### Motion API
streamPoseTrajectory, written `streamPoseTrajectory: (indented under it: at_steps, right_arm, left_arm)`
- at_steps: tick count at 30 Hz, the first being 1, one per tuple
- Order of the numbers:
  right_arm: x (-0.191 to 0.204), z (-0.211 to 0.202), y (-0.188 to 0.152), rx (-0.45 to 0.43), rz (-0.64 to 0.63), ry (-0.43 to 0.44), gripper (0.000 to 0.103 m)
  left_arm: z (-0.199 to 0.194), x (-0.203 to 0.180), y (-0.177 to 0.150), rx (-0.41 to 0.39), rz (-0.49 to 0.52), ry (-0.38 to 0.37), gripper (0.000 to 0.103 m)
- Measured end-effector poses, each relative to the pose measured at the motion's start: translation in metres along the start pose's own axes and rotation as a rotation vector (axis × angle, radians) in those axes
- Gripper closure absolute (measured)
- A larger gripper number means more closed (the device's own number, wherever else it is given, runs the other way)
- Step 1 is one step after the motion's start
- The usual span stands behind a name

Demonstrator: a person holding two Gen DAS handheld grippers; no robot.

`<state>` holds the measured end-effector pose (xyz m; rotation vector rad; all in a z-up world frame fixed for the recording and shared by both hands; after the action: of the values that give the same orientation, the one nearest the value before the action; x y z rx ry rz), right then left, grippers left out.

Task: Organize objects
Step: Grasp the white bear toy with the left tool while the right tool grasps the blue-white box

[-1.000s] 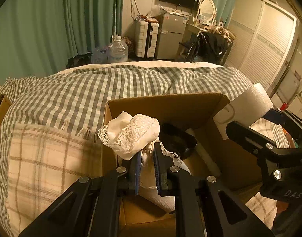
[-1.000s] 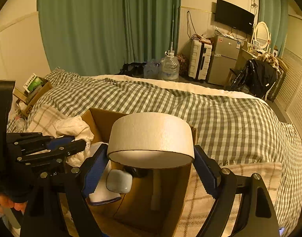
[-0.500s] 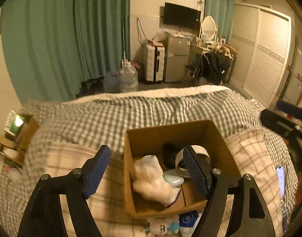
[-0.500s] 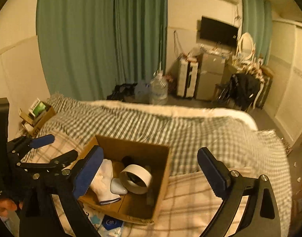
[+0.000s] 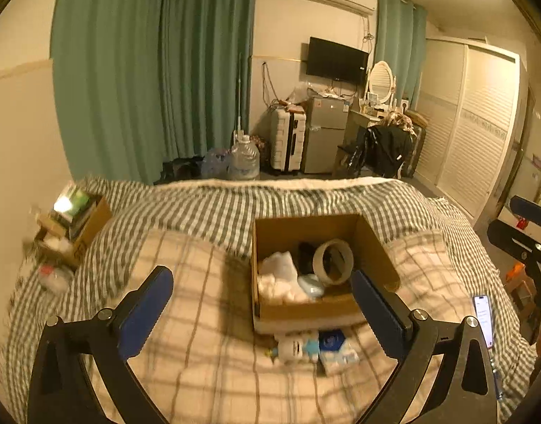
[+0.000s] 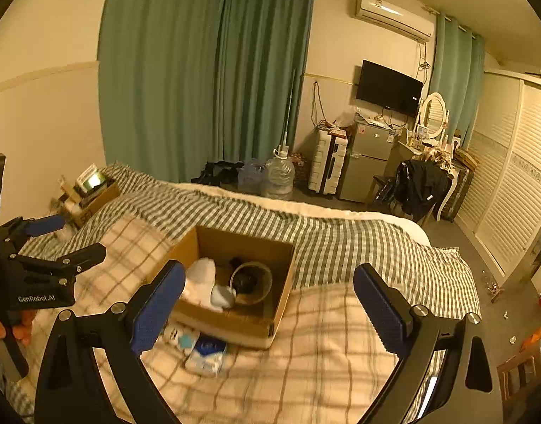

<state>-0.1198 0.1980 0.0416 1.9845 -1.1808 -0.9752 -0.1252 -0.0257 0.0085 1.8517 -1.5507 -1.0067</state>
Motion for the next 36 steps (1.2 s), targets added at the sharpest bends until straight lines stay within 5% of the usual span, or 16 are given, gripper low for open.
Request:
streamPoseTrajectory:
  at_steps: [7,16,20,22,24,26,36]
  right_arm:
    - [0.041,0.044,-0.054,0.091,0.025,0.053,0.007]
    - [0.093,0.151,-0.144,0.341,-0.040,0.128,0.007]
    - [0.107,0.161,-0.148,0.366,-0.067,0.184,0.007]
    - [0.113,0.172,-0.152,0.401,-0.071,0.219,0.012]
    - [0.118,0.183,-0.158,0.443,-0.062,0.260,0.035]
    - [0.123,0.189,-0.162,0.465,-0.046,0.317,0.045]
    - [0.089,0.150,-0.160,0.393,0.045,0.265,0.053]
  left_arm:
    - [0.027,0.019,-0.055,0.022,-0.073,0.043,0.000]
    - [0.094,0.032,-0.123,0.212,-0.078,0.098,0.000]
    - [0.099,0.041,-0.128,0.229,-0.104,0.109,0.000]
    - [0.098,0.045,-0.128,0.228,-0.120,0.116,0.000]
    - [0.099,0.048,-0.129,0.233,-0.131,0.116,0.000]
    - [0.101,0.048,-0.129,0.235,-0.132,0.120,0.000]
    - [0.104,0.034,-0.129,0.267,-0.075,0.128,0.000]
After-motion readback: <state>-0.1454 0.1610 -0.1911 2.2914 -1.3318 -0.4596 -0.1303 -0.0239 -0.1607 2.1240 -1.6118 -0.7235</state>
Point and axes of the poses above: each gripper's, at about its wrist camera, not at the fingertips, and z roughly the way its jaws point, x to its left, y to its top, the point moved 3 cm from there along z, roughly the way its jaws point, and after that the axes turned 11 degrees about -z, right-handed, at the moved point
